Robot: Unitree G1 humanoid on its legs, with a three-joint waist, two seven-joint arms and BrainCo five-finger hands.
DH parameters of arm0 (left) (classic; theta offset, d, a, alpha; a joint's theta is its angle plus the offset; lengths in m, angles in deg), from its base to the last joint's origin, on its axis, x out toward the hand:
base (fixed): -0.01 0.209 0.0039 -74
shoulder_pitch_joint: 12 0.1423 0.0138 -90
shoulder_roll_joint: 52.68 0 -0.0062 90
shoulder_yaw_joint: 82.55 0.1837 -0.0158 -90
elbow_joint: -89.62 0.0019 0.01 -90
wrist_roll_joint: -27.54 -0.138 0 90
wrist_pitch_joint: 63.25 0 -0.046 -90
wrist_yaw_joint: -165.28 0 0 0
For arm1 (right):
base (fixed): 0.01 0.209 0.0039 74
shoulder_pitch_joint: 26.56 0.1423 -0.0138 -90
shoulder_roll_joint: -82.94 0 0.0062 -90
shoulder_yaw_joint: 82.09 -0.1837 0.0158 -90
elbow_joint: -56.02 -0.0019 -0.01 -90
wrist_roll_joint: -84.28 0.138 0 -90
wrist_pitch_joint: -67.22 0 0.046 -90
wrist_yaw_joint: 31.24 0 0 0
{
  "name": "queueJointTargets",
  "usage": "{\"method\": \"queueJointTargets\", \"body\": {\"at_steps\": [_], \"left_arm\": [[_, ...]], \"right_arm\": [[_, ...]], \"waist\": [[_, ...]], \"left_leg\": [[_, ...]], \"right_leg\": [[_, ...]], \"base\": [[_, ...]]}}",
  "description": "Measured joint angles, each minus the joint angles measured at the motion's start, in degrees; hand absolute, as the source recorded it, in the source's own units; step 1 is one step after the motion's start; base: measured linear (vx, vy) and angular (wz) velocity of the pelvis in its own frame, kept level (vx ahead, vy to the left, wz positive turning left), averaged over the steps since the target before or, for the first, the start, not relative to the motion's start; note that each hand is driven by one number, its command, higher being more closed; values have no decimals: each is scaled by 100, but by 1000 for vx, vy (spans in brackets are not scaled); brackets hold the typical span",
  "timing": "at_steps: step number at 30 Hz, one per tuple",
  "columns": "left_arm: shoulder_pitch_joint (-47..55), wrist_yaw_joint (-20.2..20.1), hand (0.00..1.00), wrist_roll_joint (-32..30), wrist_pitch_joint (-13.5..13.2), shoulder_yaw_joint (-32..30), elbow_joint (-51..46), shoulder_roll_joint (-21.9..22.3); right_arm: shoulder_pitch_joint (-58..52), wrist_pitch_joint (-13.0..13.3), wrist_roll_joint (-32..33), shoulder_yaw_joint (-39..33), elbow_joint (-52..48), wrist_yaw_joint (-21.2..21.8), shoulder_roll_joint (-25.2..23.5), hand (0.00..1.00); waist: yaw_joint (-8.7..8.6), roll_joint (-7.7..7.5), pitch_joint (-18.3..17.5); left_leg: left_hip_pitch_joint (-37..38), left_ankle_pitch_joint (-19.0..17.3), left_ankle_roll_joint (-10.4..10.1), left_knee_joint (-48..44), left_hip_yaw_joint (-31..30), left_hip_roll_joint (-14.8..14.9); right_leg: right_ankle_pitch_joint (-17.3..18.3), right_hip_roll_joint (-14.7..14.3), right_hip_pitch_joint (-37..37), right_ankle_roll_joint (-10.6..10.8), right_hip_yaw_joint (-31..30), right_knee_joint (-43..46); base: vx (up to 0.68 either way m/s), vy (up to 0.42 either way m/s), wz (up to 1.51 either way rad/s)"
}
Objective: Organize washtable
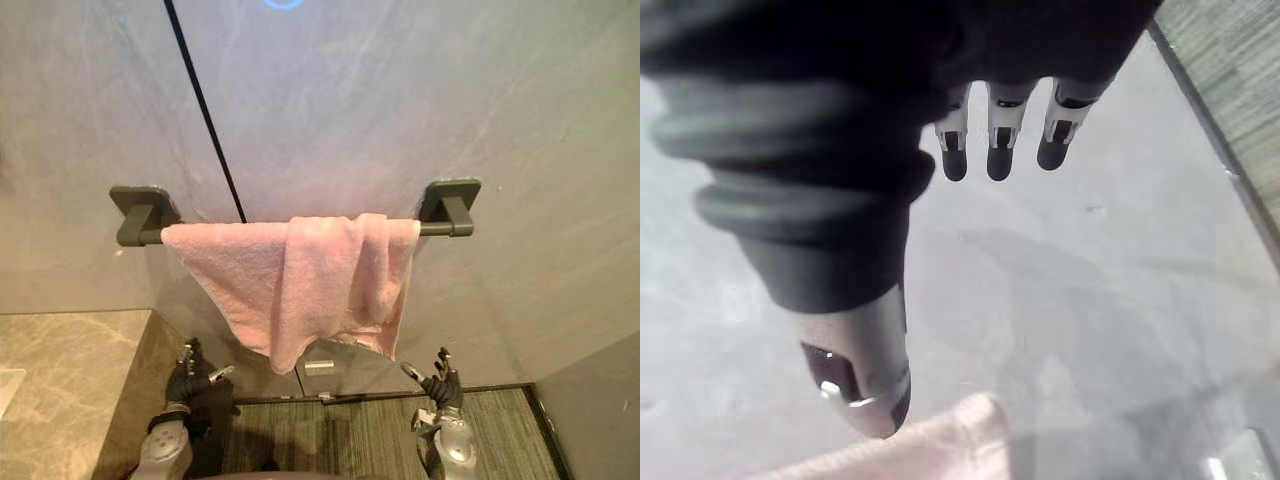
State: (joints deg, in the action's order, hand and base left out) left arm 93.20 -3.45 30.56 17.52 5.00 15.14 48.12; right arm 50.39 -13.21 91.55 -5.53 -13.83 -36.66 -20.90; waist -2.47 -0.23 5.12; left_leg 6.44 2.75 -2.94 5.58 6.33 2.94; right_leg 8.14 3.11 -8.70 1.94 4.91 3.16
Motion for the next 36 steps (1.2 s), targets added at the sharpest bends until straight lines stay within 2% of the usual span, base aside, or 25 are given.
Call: {"method": "queueJointTargets", "body": {"at_steps": [5, 7, 10, 13, 17, 18, 20, 22, 26, 30, 33, 36], "left_arm": [[364, 59, 0, 323, -14, -327, -1473, 180], [517, 170, 0, 362, -13, -335, -2187, 290], [627, 275, 0, 361, -60, -281, -3013, 340], [613, 387, 0, 356, -265, -270, -3920, 363], [525, 536, 0, 360, -683, -274, -5096, 452], [474, 533, 0, 399, -794, -270, -5243, 456], [389, 517, 0, 542, -934, -194, -5434, 453], [377, 466, 0, 743, -1027, -12, -5581, 438], [375, 22, 0, 1451, -1164, 661, -5793, 317], [296, -563, 0, 2173, -1189, 1602, -5748, -34], [-96, -994, 0, 2526, -1177, 2216, -5404, -300], [-157, -1224, 0, 2550, -1075, 2641, -4952, -536]], "right_arm": [[-310, 8, -123, -257, -1720, -115, -48, 0], [-381, 69, -134, -304, -2574, -201, -136, 0], [-373, 219, -129, -317, -3338, -215, -252, 0], [-351, 400, -112, -296, -4245, -212, -361, 0], [-123, 875, -92, -193, -5499, -193, -396, 0], [-9, 1054, -37, -163, -5585, -172, -390, 0], [155, 1222, 74, -15, -5606, -144, -366, 0], [195, 1270, 224, 221, -5683, -54, -297, 0], [213, 1419, 697, 1017, -5771, 393, 72, 0], [288, 1424, 1646, 1868, -5771, 999, 476, 0], [296, 1338, 2201, 2514, -5768, 1501, 957, 0], [202, 1167, 2422, 2887, -5742, 1816, 1434, 0]], "waist": [[6, 9, 4], [10, 5, 3], [28, -1, -2], [24, 4, -6], [11, 19, -35], [8, 22, -72], [5, 39, -154], [-5, 72, -175], [-4, 165, -254], [-2, 203, -290], [11, 222, -313], [-10, 219, -311]], "left_leg": [[34, -4, 1, -1, 13, 3], [40, -4, 1, -4, 15, 4], [52, -3, 2, -5, 13, 2], [69, -3, 3, -8, 19, -6], [137, -3, 3, -10, 54, -11], [146, -3, 3, -10, 61, -9], [186, -3, 4, -10, 68, -8], [235, -7, 8, -10, 71, -12], [243, -6, 9, -9, 70, -6], [274, -4, 10, -9, 87, 0], [311, -3, 11, -9, 116, 1], [331, -3, 11, -9, 149, 3]], "right_leg": [[20, 20, 6, 14, -13, 76], [22, 45, 6, 17, -15, 93], [27, 48, 5, 24, -16, 114], [32, 59, 4, 32, -29, 147], [31, 63, -22, 34, -75, 174], [31, 59, -26, 34, -85, 178], [31, 54, -62, 34, -95, 180], [34, 24, -116, 38, -100, 180], [35, 13, -104, 40, -118, 216], [35, 5, -99, 41, -153, 261], [35, 5, -106, 41, -189, 289], [37, 3, -98, 43, -222, 312]], "base": [[-43, -12, -1], [-40, 0, -1], [-40, -11, 0], [-38, -11, -2], [-35, -10, -5], [-41, -12, -5], [-41, -20, -2], [-53, -27, -1], [-61, -18, -1], [-42, -15, -4], [-41, -9, -5], [-31, -10, -6]]}}
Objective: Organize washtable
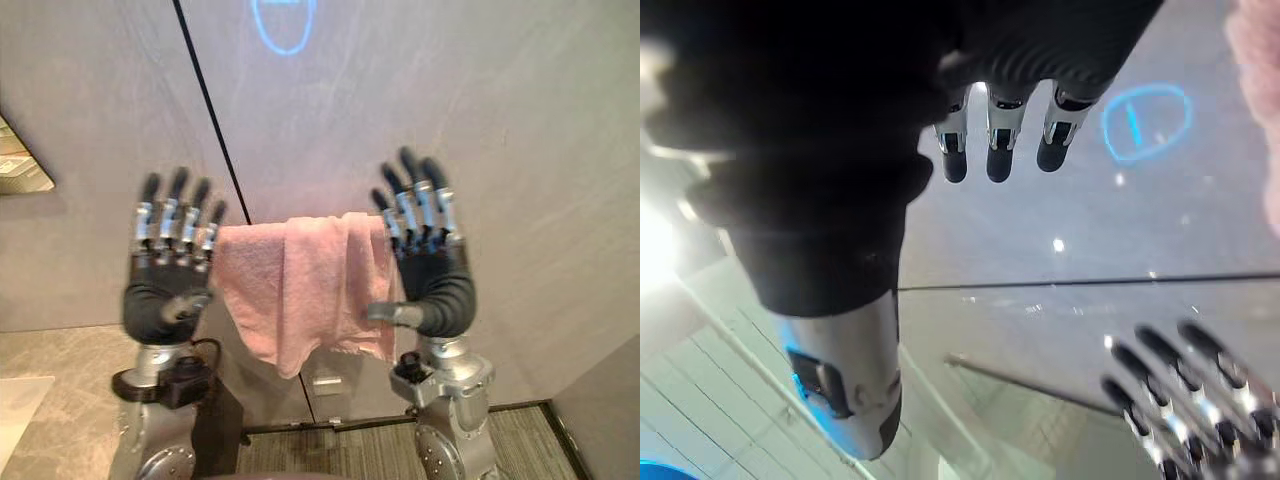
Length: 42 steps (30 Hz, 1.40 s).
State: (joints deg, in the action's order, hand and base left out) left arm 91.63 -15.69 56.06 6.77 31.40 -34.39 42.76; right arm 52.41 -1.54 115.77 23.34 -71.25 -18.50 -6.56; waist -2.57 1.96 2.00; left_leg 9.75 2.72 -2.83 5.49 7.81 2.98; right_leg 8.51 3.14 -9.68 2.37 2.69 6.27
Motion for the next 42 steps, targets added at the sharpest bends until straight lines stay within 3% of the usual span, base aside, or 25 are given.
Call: {"method": "queueJointTargets", "body": {"at_steps": [6, 12, 22, 27, 42], "left_arm": [[0, -163, 0, -176, 217, 384, 782, -258], [-8, -244, 0, -461, 363, 485, 1266, -309], [-583, -16, 0, -1138, 576, 464, 2540, 50], [-852, 162, 0, -1356, 600, 402, 2986, 149], [-1056, 627, 0, -1801, 642, 161, 3826, 366]], "right_arm": [[-467, -404, -81, 448, 659, 258, 738, 0], [-575, -664, -773, 618, 1549, 247, 827, 0], [-61, -943, -1570, 950, 3183, 128, 158, 0], [219, -968, -1895, 942, 3612, -18, -93, 0], [452, -1056, -2207, 452, 4243, -392, -426, 0]], "waist": [[18, -6, 4], [20, -11, 8], [33, -136, 76], [28, -221, 130], [5, -218, 125]], "left_leg": [[6, 0, 0, 0, 11, 0], [-8, 0, 0, 0, 14, 1], [-191, 6, 4, 0, -55, -14], [-241, 6, 4, 0, -101, -18], [-359, 36, -9, 4, -171, 3]], "right_leg": [[3, -2, 11, 3, -15, 10], [17, -2, 40, 17, -22, 14], [49, 10, 203, 33, 42, 49], [70, 15, 211, 15, 79, 22], [89, -2, 307, -15, 149, 42]], "base": [[-4, -2, -1], [0, 0, 0], [6, -7, 3], [21, -21, 5], [2, -10, 2]]}}
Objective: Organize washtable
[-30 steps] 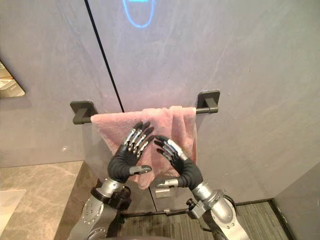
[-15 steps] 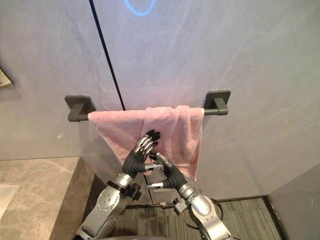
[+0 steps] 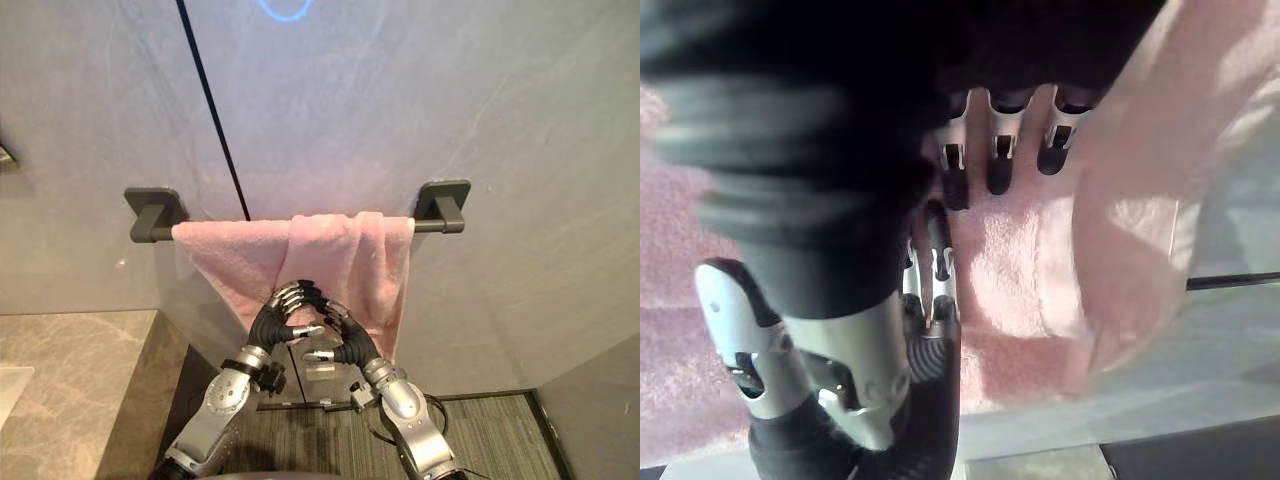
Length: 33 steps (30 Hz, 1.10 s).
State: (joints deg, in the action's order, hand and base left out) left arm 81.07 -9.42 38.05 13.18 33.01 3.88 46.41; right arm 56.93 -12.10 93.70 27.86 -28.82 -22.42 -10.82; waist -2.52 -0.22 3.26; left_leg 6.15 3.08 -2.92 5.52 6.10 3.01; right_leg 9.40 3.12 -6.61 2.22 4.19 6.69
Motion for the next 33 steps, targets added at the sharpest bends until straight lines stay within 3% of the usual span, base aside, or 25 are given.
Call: {"method": "queueJointTargets", "body": {"at_steps": [17, 33], "left_arm": [[294, -27, 0, 34, -1, -621, 83, 199], [496, -30, 0, 239, 5, -1492, 54, 358]], "right_arm": [[-336, 5, 376, -1339, 16, -22, -513, 0], [-579, 13, 458, -2035, -229, -193, -891, 0]], "waist": [[-59, -52, -45], [-33, -67, -88]], "left_leg": [[-64, 20, -2, -2, 23, 16], [-26, 19, -1, -4, -57, -6]], "right_leg": [[-10, -12, 75, -9, -24, 8], [-24, -1, -20, 9, 57, -40]], "base": [[0, 0, 0], [0, 0, 2]]}}
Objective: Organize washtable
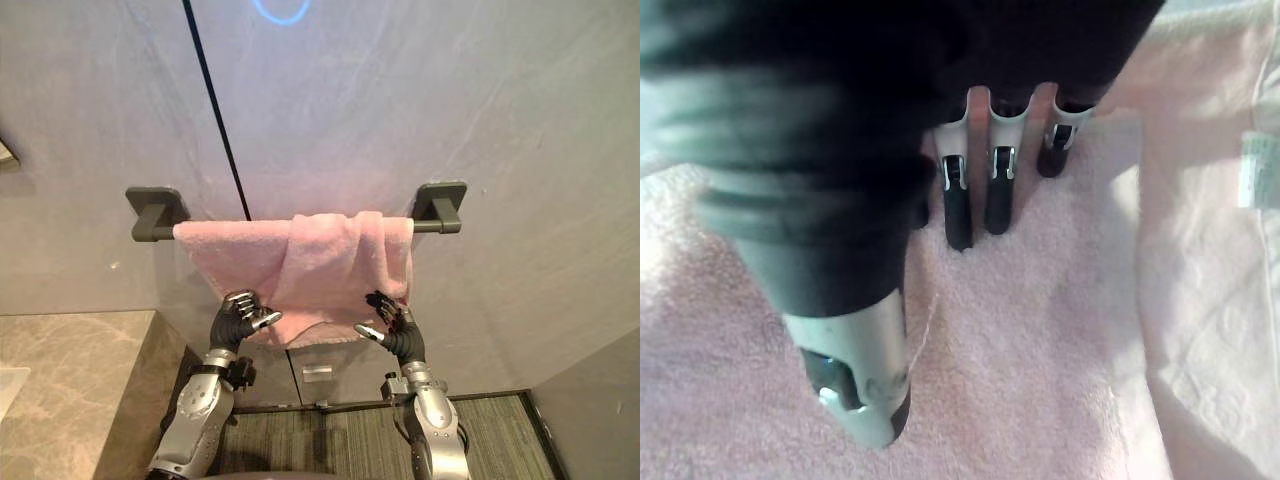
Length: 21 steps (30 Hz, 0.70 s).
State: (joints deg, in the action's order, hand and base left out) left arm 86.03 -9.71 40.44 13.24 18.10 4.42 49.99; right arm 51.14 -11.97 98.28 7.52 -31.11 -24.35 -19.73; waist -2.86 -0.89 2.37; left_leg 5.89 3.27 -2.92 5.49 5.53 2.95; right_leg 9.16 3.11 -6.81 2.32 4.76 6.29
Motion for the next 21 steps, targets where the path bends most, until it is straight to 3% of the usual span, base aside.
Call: {"method": "queueJointTargets", "body": {"at_steps": [12, 21], "left_arm": [[404, 58, 0, 336, -53, -1042, -1016, 195], [743, 140, 0, 466, -57, -1340, -1558, 339]], "right_arm": [[-183, 29, 7, -901, -390, -326, -210, 0], [-355, 225, 124, -1350, -720, -516, -409, 0]], "waist": [[37, 79, -2], [36, 106, -1]], "left_leg": [[78, -7, 1, 2, -25, -2], [67, -23, -2, 2, -8, 1]], "right_leg": [[1, 2, -105, 2, 21, -33], [2, 3, -94, 3, 13, -44]], "base": [[-7, -4, 0], [-7, -4, 0]]}}
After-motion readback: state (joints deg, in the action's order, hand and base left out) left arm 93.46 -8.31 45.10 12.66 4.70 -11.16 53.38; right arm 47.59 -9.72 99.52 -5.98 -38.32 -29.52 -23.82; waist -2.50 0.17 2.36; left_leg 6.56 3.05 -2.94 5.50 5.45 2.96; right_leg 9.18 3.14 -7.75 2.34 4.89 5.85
